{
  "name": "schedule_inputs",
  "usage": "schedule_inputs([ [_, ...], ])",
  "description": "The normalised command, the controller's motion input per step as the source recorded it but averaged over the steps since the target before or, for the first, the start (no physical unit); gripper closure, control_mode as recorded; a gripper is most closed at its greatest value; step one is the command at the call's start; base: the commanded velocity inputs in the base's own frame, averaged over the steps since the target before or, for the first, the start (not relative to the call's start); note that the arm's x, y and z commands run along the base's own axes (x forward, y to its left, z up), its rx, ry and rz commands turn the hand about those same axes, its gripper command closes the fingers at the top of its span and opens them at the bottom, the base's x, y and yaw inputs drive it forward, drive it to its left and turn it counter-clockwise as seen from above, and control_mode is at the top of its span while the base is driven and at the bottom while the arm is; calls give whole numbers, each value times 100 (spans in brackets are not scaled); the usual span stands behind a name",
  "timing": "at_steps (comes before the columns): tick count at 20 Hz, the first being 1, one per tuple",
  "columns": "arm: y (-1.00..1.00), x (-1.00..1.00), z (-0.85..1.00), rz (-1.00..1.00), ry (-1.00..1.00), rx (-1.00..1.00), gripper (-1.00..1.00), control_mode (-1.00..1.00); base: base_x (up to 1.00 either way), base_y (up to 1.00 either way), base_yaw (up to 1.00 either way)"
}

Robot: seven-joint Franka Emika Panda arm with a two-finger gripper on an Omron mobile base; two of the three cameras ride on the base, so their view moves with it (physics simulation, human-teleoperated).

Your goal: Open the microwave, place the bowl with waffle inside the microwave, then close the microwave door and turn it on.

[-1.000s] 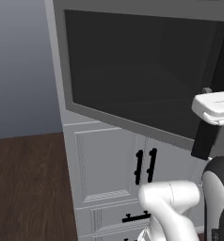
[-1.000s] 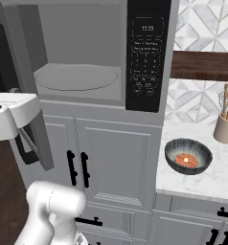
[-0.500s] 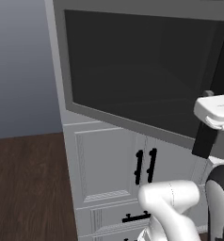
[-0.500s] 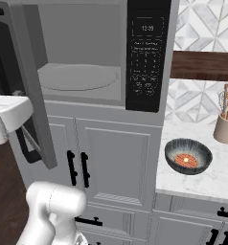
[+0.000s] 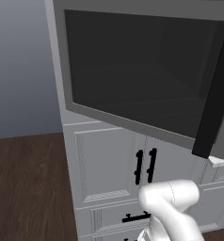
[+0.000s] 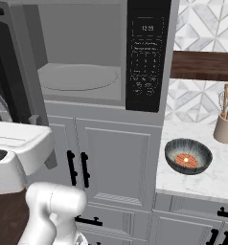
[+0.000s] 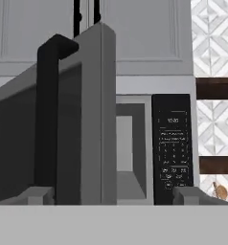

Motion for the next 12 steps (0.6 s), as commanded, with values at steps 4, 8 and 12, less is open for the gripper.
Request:
schedule_inputs([
  [4,-81,58,0,26,1,15,-100,-100,0,0,0],
  [8,-52,59,0,31,1,8,-100,-100,0,0,0],
  [12,-17,49,-21,31,0,0,-100,-100,0,0,0],
])
